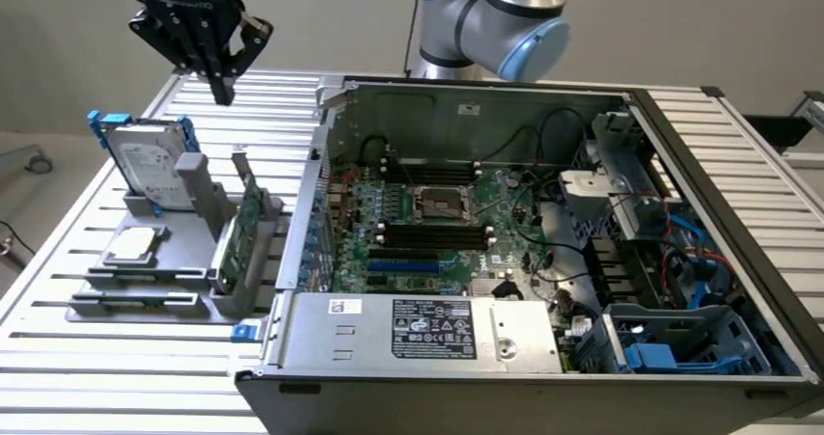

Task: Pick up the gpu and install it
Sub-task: 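Reach for the gpu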

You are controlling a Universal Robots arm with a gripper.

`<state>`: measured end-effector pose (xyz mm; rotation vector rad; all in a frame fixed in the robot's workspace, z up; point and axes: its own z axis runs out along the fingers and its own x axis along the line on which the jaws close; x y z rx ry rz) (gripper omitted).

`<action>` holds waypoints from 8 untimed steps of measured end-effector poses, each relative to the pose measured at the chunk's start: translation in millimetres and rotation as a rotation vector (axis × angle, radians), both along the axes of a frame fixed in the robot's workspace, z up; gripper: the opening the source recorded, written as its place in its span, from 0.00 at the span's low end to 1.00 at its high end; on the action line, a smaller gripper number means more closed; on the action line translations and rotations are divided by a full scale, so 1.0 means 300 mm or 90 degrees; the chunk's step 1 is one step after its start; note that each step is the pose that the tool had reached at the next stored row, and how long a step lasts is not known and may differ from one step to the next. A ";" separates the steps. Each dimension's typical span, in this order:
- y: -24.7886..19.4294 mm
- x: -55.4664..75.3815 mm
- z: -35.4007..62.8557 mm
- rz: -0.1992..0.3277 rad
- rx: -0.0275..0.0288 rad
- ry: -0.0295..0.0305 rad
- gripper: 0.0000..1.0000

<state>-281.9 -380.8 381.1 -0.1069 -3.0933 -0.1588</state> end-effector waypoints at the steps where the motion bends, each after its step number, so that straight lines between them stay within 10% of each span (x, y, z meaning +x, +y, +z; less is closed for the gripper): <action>1: -0.010 -0.001 0.000 0.000 0.0000 0.0000 0.11; 8: -0.065 -0.005 0.000 0.003 -0.0014 -0.0001 0.11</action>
